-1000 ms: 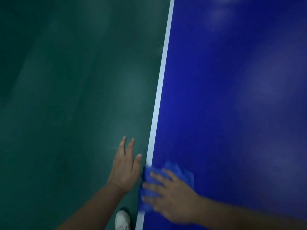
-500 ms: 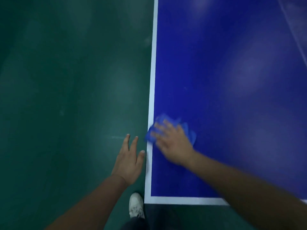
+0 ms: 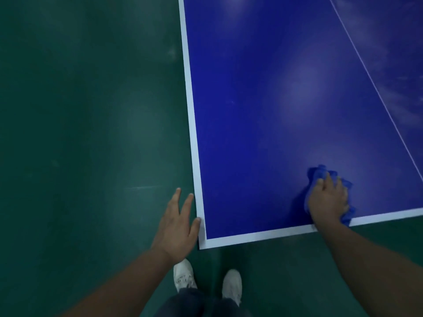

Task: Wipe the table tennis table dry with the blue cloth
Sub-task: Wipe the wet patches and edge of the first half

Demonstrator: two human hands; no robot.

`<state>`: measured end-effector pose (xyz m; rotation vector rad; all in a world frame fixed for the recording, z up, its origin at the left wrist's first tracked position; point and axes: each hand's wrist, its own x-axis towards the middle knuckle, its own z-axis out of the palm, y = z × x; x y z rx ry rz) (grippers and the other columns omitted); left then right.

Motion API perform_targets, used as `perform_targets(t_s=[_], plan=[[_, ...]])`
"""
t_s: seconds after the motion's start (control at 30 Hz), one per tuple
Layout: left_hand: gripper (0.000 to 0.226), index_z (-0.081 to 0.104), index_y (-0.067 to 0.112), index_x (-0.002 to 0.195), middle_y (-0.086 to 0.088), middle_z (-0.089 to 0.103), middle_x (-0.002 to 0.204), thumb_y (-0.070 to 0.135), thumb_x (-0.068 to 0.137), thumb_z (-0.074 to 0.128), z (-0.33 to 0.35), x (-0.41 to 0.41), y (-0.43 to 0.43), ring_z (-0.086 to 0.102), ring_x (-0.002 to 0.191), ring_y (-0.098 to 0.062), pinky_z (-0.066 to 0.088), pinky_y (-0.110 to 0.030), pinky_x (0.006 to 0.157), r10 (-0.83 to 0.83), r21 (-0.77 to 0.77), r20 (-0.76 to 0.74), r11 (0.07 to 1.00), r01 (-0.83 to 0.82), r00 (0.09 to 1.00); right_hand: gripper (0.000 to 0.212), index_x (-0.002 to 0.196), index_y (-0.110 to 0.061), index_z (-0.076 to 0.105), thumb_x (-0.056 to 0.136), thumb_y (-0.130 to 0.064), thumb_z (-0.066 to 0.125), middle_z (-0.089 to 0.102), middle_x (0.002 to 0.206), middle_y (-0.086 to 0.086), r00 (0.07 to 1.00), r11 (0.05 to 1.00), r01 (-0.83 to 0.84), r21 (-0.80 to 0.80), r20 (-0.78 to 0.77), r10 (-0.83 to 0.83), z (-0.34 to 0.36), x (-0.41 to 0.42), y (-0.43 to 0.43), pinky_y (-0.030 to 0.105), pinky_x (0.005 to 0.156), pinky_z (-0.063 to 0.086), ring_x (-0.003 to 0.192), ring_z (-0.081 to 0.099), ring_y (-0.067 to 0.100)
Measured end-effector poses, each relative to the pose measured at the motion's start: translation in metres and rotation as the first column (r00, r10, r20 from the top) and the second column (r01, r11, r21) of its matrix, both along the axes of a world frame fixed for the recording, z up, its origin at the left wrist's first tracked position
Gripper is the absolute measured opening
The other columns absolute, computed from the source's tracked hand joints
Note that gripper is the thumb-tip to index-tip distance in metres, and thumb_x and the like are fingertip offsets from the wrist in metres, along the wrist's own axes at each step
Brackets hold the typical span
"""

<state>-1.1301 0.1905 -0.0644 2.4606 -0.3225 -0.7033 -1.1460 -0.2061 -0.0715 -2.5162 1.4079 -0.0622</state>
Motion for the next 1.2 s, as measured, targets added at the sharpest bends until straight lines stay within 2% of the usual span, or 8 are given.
perform_targets(t_s=[0.07,0.13,0.23,0.37,0.57,0.83,1.0,1.2], plan=[[0.064,0.01,0.023,0.16,0.0,-0.018,0.165,0.047,0.104,0.032,0.0,0.002,-0.001,-0.004,0.154,-0.02,0.012,-0.04,0.125,-0.008,0.006,0.03,1.0,0.007,1.0,0.049,0.151,-0.022,0.045,0.107,-0.036,0.029,0.032,0.161,0.009,1.0,0.999,0.015,-0.037,-0.024,-0.016,0.0,-0.001,0.029,0.06,0.115,0.025,0.147,0.028,0.035],[0.064,0.012,0.021,0.159,-0.003,-0.015,0.166,0.046,0.104,0.032,-0.002,0.005,-0.004,-0.006,0.154,-0.021,0.009,-0.041,0.125,-0.002,0.01,0.053,1.0,0.001,0.999,0.048,0.141,-0.021,0.055,0.103,-0.034,0.031,0.045,0.152,0.012,0.961,0.956,-0.275,-0.1,-0.016,0.274,-0.007,0.006,0.09,0.057,0.107,0.039,0.139,0.039,0.037],[0.066,0.022,0.014,0.158,-0.011,-0.003,0.167,0.046,0.1,0.027,-0.004,0.01,-0.011,0.003,0.154,-0.028,0.013,-0.045,0.125,0.055,0.001,0.089,0.998,-0.056,0.995,0.042,0.137,-0.031,0.053,0.098,-0.034,0.036,0.048,0.151,0.003,0.624,0.62,-0.781,-0.076,-0.06,0.779,-0.022,-0.01,0.204,0.053,0.107,0.038,0.141,0.042,0.031],[0.079,0.021,0.01,0.158,-0.013,0.0,0.166,0.053,0.091,0.016,-0.01,0.016,-0.023,0.006,0.153,-0.029,0.015,-0.045,0.124,0.08,-0.014,0.089,0.997,-0.079,0.993,0.042,0.139,-0.04,0.052,0.099,-0.042,0.04,0.045,0.153,-0.01,0.435,0.434,-0.9,-0.025,-0.026,0.9,-0.016,-0.029,0.219,0.047,0.113,0.031,0.144,0.036,0.02],[0.086,-0.045,0.013,0.14,-0.008,-0.055,0.146,0.071,0.086,-0.012,-0.016,0.017,-0.061,-0.04,0.143,-0.025,-0.009,-0.051,0.122,-0.021,0.182,0.003,0.983,0.02,1.0,0.055,0.141,-0.021,0.057,0.099,-0.045,0.03,0.048,0.152,0.008,0.765,0.766,-0.642,-0.031,-0.085,0.638,-0.027,0.073,0.081,0.058,0.097,0.049,0.138,0.046,0.036],[0.083,-0.042,0.017,0.141,-0.004,-0.055,0.146,0.064,0.098,0.012,-0.027,0.019,-0.064,-0.043,0.141,-0.019,-0.02,-0.047,0.118,-0.039,0.195,0.011,0.98,0.037,0.999,0.049,0.152,-0.024,0.041,0.106,-0.038,0.032,0.031,0.162,0.005,0.816,0.816,-0.571,-0.087,0.043,0.576,-0.021,0.291,0.051,0.046,0.12,0.023,0.149,0.025,0.027],[0.077,-0.044,0.018,0.14,0.001,-0.058,0.143,0.061,0.099,0.005,-0.02,0.021,-0.059,-0.049,0.136,-0.014,-0.023,-0.043,0.115,-0.041,0.155,-0.042,0.987,0.047,0.998,0.059,0.146,-0.022,0.052,0.1,-0.045,0.024,0.042,0.157,0.005,0.404,0.405,-0.913,-0.051,0.029,0.914,-0.019,0.278,0.149,0.05,0.116,0.031,0.146,0.035,0.029],[0.076,-0.026,0.025,0.15,0.01,-0.032,0.159,0.063,0.089,0.001,-0.044,0.013,-0.037,-0.028,0.146,-0.001,-0.006,-0.041,0.125,0.186,-0.189,-0.021,0.964,-0.186,0.982,0.037,0.138,-0.019,0.059,0.103,-0.026,0.049,0.047,0.153,0.006,0.073,0.086,-0.994,-0.061,0.191,0.979,-0.025,0.083,0.197,0.057,0.108,0.039,0.144,0.039,0.03]])
